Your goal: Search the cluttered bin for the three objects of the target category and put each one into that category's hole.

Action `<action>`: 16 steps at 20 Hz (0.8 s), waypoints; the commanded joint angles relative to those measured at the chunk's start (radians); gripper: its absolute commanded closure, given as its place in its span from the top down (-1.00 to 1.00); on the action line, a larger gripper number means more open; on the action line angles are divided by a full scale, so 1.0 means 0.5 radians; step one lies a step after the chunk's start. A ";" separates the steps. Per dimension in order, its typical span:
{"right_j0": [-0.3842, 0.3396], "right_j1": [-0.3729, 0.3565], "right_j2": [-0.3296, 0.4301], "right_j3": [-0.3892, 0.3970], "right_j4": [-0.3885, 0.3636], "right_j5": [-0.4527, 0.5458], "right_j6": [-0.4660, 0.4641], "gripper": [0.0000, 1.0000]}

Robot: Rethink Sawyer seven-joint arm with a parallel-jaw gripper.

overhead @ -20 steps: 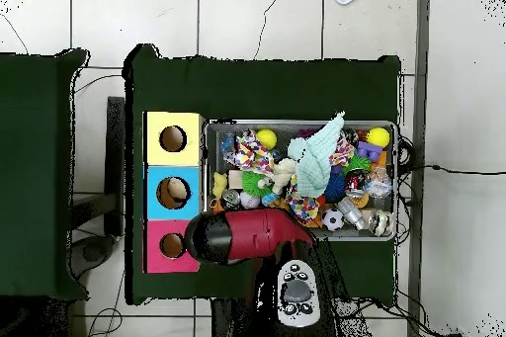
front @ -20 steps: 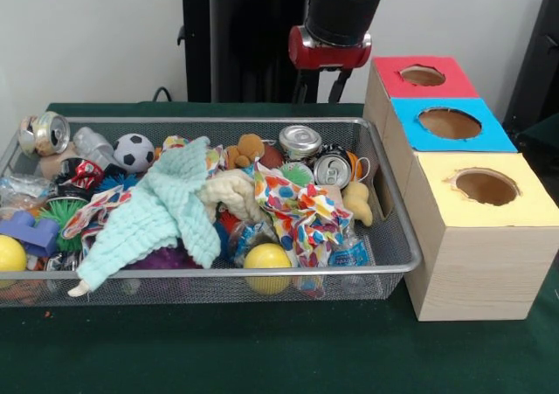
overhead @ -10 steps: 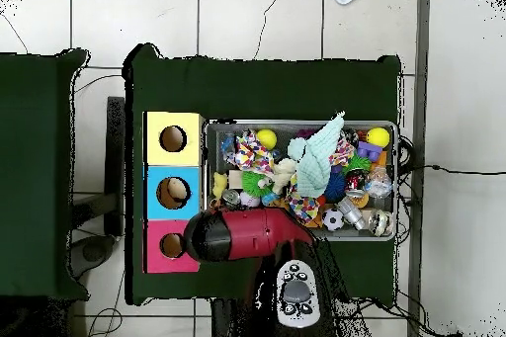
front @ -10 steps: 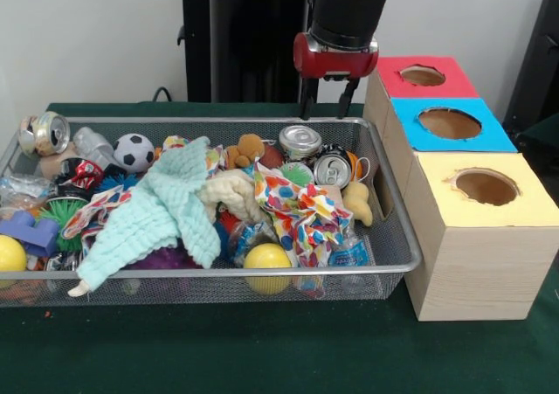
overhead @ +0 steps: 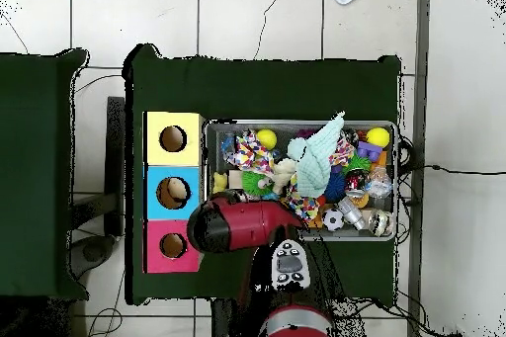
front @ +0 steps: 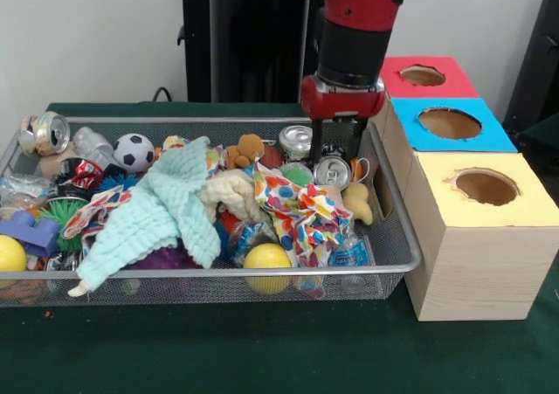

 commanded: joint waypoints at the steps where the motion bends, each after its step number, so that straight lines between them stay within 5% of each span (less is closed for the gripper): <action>1: 0.021 0.422 0.078 -0.412 0.026 0.001 0.222 1.00; 16: 0.002 0.784 0.110 -0.847 0.027 0.042 0.192 1.00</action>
